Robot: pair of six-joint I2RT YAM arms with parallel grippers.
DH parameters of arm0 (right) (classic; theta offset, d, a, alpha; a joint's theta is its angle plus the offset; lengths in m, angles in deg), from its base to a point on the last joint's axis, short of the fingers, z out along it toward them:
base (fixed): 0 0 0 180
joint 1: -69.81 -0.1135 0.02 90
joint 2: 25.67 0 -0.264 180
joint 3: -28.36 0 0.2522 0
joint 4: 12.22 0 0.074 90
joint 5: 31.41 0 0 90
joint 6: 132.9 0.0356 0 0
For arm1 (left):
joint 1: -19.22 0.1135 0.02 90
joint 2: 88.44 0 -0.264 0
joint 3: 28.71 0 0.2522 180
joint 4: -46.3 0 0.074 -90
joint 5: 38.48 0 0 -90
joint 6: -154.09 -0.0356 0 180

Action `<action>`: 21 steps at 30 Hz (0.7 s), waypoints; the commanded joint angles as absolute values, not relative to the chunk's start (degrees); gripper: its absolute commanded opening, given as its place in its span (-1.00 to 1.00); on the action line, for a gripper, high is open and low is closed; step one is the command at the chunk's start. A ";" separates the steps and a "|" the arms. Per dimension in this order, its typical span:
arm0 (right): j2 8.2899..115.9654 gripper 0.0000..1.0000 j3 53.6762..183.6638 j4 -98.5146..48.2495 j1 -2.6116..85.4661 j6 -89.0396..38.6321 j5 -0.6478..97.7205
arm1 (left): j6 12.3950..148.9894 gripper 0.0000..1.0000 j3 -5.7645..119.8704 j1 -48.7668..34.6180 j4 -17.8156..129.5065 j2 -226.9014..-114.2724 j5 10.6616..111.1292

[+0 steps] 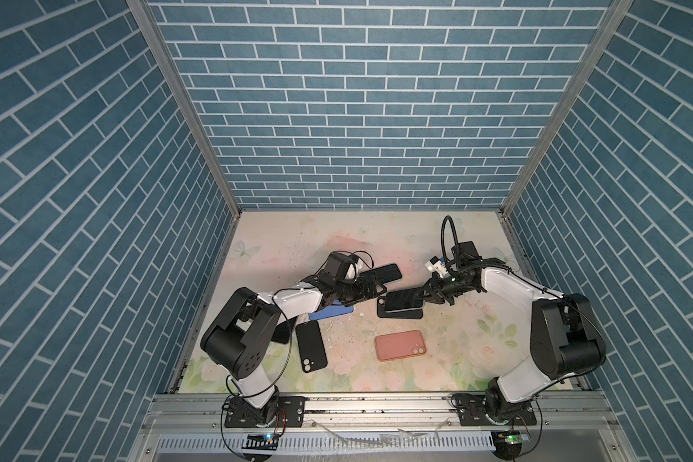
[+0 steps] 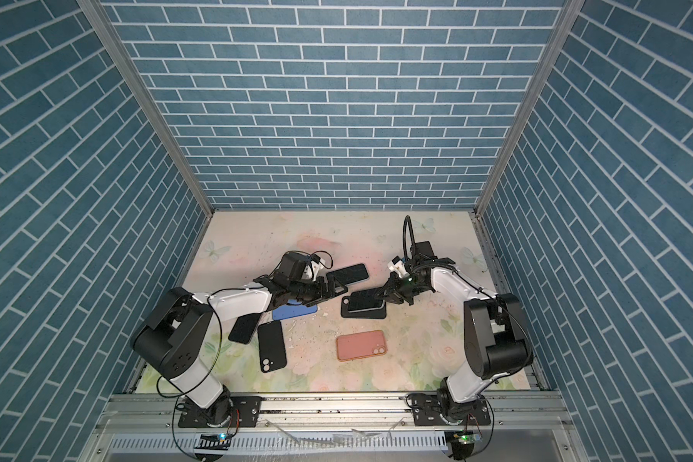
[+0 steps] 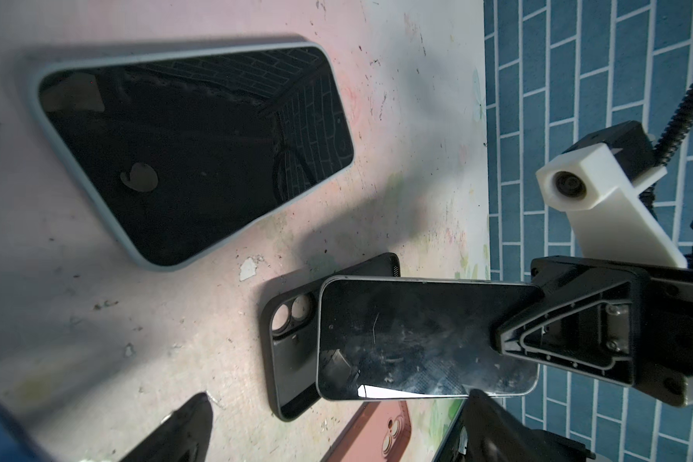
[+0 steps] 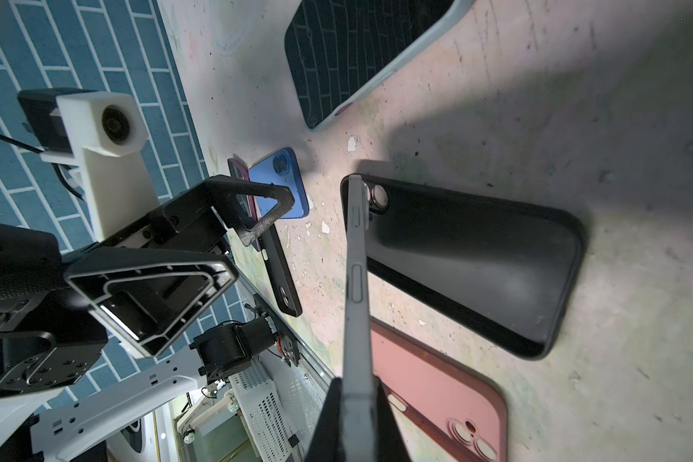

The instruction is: Put the phone into the phone case

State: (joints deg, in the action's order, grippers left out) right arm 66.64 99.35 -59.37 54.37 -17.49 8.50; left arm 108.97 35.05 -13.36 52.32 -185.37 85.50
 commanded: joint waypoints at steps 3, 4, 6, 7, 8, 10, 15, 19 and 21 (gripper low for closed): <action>66.95 -1.00 100.07 -59.43 53.64 -20.60 5.06 | 110.76 0.99 34.74 -14.51 49.12 -186.87 87.21; 67.20 -1.00 99.75 -59.38 53.55 -20.58 4.98 | 110.68 0.99 35.11 -14.95 49.23 -187.28 87.29; 68.05 -1.00 99.28 -59.09 53.57 -20.51 5.36 | 110.96 0.99 35.49 -15.49 49.10 -188.21 87.32; 68.48 -1.00 99.00 -58.67 53.51 -20.36 5.41 | 111.22 0.99 35.57 -15.75 48.81 -188.71 87.34; 69.10 -1.00 98.76 -58.32 53.55 -20.25 5.48 | 111.45 0.99 35.59 -15.98 48.59 -189.16 87.30; 69.98 -1.00 98.27 -57.03 53.48 -19.55 5.85 | 111.80 0.99 35.68 -16.29 48.30 -189.99 87.45; 72.02 -1.00 97.82 -56.34 53.55 -19.92 6.35 | 111.88 0.99 35.63 -16.40 48.78 -190.96 86.77; 74.09 -1.00 97.69 -57.45 53.54 -21.14 7.93 | 111.81 0.99 36.29 -16.41 48.56 -191.84 86.64; 74.82 -1.00 97.49 -57.54 53.53 -21.43 8.97 | 111.96 0.99 36.47 -16.50 48.31 -192.53 86.68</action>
